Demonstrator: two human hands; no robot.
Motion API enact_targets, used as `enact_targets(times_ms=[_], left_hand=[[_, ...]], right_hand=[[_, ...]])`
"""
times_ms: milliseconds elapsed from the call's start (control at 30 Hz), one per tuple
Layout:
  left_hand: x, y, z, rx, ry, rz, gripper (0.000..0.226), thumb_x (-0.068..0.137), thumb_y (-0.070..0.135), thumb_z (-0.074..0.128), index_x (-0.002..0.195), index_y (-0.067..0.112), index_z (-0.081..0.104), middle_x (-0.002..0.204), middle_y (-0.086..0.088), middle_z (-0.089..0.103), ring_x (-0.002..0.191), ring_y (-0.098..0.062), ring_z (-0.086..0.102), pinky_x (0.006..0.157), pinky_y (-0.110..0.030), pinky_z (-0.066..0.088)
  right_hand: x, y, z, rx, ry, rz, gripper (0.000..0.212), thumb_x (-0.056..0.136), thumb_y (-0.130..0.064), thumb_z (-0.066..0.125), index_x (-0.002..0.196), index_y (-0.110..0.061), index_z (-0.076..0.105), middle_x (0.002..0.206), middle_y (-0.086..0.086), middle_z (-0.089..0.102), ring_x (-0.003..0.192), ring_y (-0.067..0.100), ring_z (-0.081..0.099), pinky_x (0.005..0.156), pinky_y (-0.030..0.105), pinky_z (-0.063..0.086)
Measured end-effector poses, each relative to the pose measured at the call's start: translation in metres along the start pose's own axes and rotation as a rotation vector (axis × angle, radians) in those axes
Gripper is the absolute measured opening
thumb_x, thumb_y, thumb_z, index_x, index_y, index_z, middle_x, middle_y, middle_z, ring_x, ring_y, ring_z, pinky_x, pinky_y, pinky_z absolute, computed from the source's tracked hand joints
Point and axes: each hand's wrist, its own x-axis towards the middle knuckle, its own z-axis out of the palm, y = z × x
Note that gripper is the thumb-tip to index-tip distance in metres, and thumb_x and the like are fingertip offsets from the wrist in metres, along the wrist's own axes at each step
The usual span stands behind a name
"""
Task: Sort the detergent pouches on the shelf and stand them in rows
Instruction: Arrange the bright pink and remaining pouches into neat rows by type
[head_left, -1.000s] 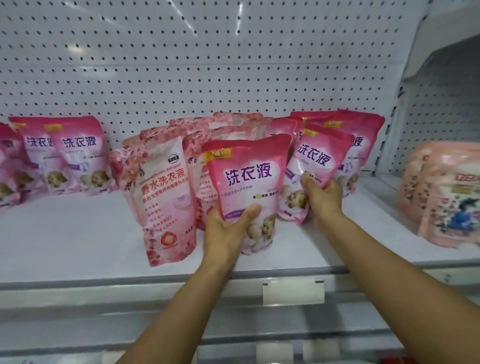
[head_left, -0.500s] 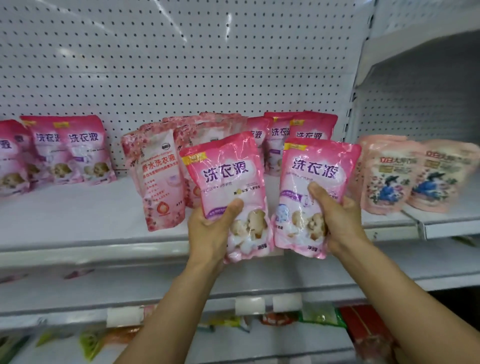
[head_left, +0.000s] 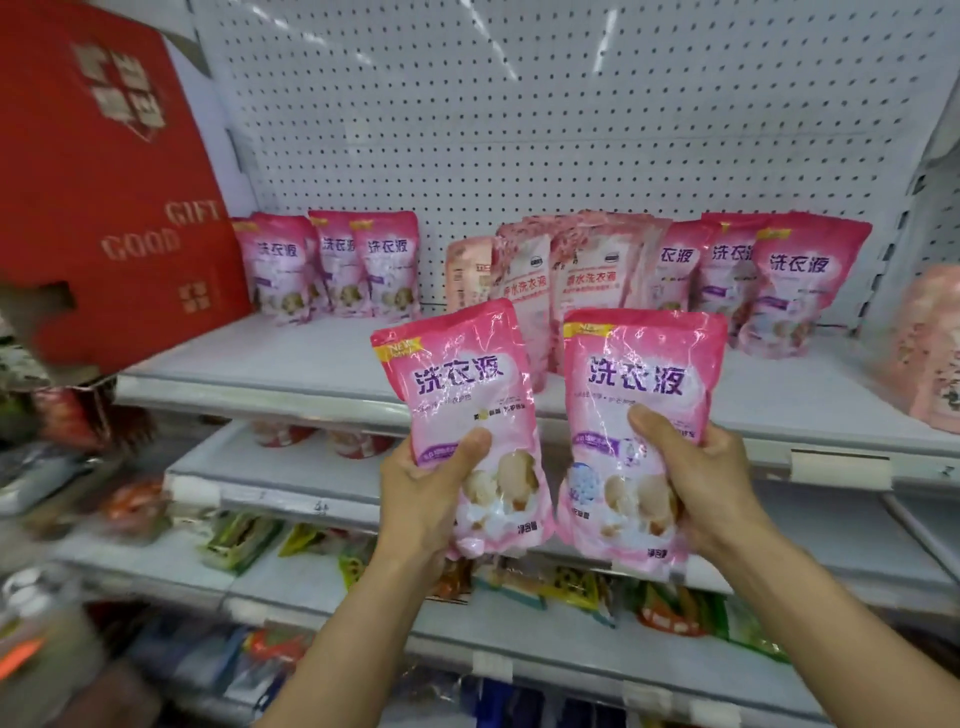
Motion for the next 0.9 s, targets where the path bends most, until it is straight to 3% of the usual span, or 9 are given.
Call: enact_targets(times_ms=[100, 200, 333, 467, 567, 633, 700, 767, 900], left_hand=[[0.018, 0.011, -0.046, 0.007, 0.032, 0.028, 0.023, 0.077, 0.014, 0.081, 0.098, 0.009, 0.073, 0.092, -0.013, 0.078, 0.085, -0.031, 0.075, 0.076, -0.043, 0.061], [0.043, 0.026, -0.103, 0.026, 0.051, 0.05, 0.018, 0.079, 0.013, 0.079, 0.095, 0.008, 0.072, 0.086, -0.011, 0.078, 0.075, -0.024, 0.075, 0.062, -0.032, 0.06], [0.082, 0.053, -0.192, 0.085, 0.088, 0.083, 0.014, 0.08, 0.014, 0.078, 0.089, 0.007, 0.072, 0.072, -0.006, 0.076, 0.061, -0.02, 0.072, 0.048, -0.028, 0.055], [0.125, 0.074, -0.265, 0.117, 0.117, 0.091, 0.021, 0.079, 0.015, 0.078, 0.099, 0.011, 0.073, 0.088, -0.008, 0.078, 0.08, -0.029, 0.076, 0.062, -0.036, 0.061], [0.158, 0.082, -0.298, 0.127, 0.133, 0.083, 0.024, 0.073, 0.023, 0.083, 0.094, 0.015, 0.075, 0.091, -0.012, 0.078, 0.086, -0.037, 0.074, 0.074, -0.05, 0.062], [0.179, 0.086, -0.309, 0.135, 0.145, 0.072, 0.035, 0.063, 0.035, 0.09, 0.088, 0.016, 0.075, 0.091, -0.018, 0.076, 0.087, -0.048, 0.07, 0.075, -0.064, 0.057], [0.2, 0.089, -0.315, 0.13, 0.141, 0.053, 0.038, 0.059, 0.039, 0.092, 0.087, 0.019, 0.075, 0.091, -0.019, 0.076, 0.085, -0.049, 0.07, 0.074, -0.069, 0.054], [0.221, 0.091, -0.316, 0.133, 0.128, 0.041, 0.036, 0.061, 0.038, 0.092, 0.089, 0.023, 0.076, 0.089, -0.013, 0.077, 0.083, -0.044, 0.073, 0.074, -0.068, 0.055], [0.261, 0.09, -0.312, 0.118, 0.113, 0.06, 0.032, 0.072, 0.026, 0.082, 0.1, 0.017, 0.073, 0.09, -0.007, 0.079, 0.083, -0.032, 0.075, 0.075, -0.049, 0.061]], right_hand=[[-0.002, 0.007, 0.055, 0.005, -0.074, -0.017, 0.008, 0.084, -0.016, 0.072, 0.091, -0.014, 0.07, 0.08, 0.005, 0.077, 0.07, 0.024, 0.075, 0.058, 0.035, 0.061], [0.001, 0.021, 0.119, 0.017, -0.116, -0.031, 0.007, 0.083, -0.016, 0.072, 0.091, -0.015, 0.07, 0.08, 0.005, 0.077, 0.069, 0.023, 0.075, 0.054, 0.031, 0.06], [0.009, 0.046, 0.21, 0.039, -0.158, -0.042, 0.009, 0.083, -0.016, 0.072, 0.091, -0.019, 0.071, 0.088, 0.005, 0.078, 0.077, 0.024, 0.075, 0.068, 0.039, 0.059], [0.019, 0.07, 0.288, 0.062, -0.137, -0.028, 0.009, 0.082, -0.015, 0.073, 0.09, -0.018, 0.071, 0.084, 0.001, 0.078, 0.076, 0.022, 0.075, 0.069, 0.037, 0.06], [0.032, 0.079, 0.33, 0.091, -0.113, -0.017, 0.009, 0.082, -0.016, 0.074, 0.091, -0.016, 0.071, 0.084, 0.002, 0.078, 0.076, 0.023, 0.075, 0.068, 0.037, 0.059], [0.046, 0.079, 0.354, 0.099, -0.086, -0.026, 0.009, 0.082, -0.018, 0.074, 0.09, -0.014, 0.071, 0.085, 0.005, 0.078, 0.075, 0.023, 0.075, 0.067, 0.036, 0.059], [0.065, 0.078, 0.374, 0.105, -0.066, -0.054, 0.008, 0.083, -0.019, 0.074, 0.089, -0.014, 0.071, 0.085, 0.006, 0.078, 0.076, 0.024, 0.075, 0.068, 0.038, 0.059], [0.086, 0.077, 0.393, 0.094, -0.058, -0.099, 0.008, 0.084, -0.021, 0.073, 0.09, -0.015, 0.071, 0.085, 0.004, 0.078, 0.078, 0.024, 0.075, 0.07, 0.039, 0.059], [0.143, 0.083, 0.425, 0.038, -0.041, -0.154, 0.012, 0.084, -0.026, 0.074, 0.091, -0.016, 0.072, 0.082, 0.002, 0.077, 0.079, 0.022, 0.075, 0.072, 0.039, 0.061]])
